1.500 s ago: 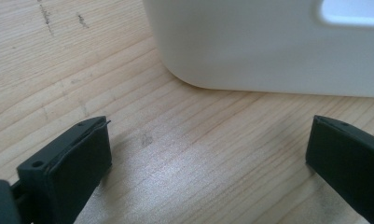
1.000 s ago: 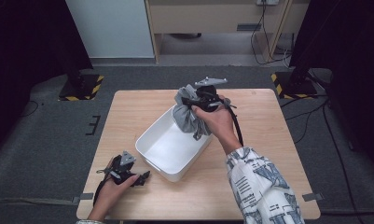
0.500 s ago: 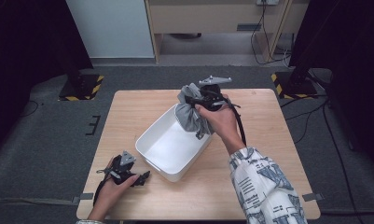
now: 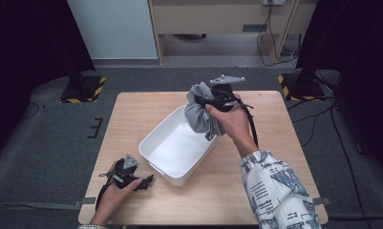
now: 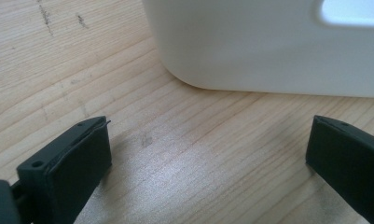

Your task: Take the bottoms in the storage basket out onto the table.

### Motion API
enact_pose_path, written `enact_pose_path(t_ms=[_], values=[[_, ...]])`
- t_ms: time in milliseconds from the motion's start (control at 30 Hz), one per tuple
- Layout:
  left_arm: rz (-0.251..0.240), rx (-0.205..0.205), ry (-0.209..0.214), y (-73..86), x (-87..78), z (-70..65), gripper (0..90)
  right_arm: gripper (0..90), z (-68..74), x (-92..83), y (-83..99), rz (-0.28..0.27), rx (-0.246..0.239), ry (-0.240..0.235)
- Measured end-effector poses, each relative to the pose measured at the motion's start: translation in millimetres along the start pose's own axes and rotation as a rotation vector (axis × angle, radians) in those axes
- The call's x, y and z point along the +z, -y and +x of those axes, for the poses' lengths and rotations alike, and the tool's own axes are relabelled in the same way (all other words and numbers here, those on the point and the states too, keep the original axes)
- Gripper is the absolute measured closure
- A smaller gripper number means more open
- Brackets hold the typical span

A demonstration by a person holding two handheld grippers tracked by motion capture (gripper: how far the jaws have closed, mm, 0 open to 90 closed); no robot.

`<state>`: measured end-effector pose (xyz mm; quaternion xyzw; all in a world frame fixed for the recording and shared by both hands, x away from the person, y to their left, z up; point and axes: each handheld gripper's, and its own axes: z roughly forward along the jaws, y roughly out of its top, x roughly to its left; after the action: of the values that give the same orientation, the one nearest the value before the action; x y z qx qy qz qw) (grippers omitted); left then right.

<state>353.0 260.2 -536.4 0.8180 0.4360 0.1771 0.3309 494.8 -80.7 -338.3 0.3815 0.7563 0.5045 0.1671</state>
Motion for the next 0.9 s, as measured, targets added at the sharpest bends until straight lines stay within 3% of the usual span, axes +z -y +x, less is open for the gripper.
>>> enact_pose_path(t_ms=[900], values=[[0.0, -0.002, 0.002, 0.1, 0.0, -0.1, 0.0, 61.6, -31.5, -35.8, 7.6, -0.005, 0.021, 0.045]])
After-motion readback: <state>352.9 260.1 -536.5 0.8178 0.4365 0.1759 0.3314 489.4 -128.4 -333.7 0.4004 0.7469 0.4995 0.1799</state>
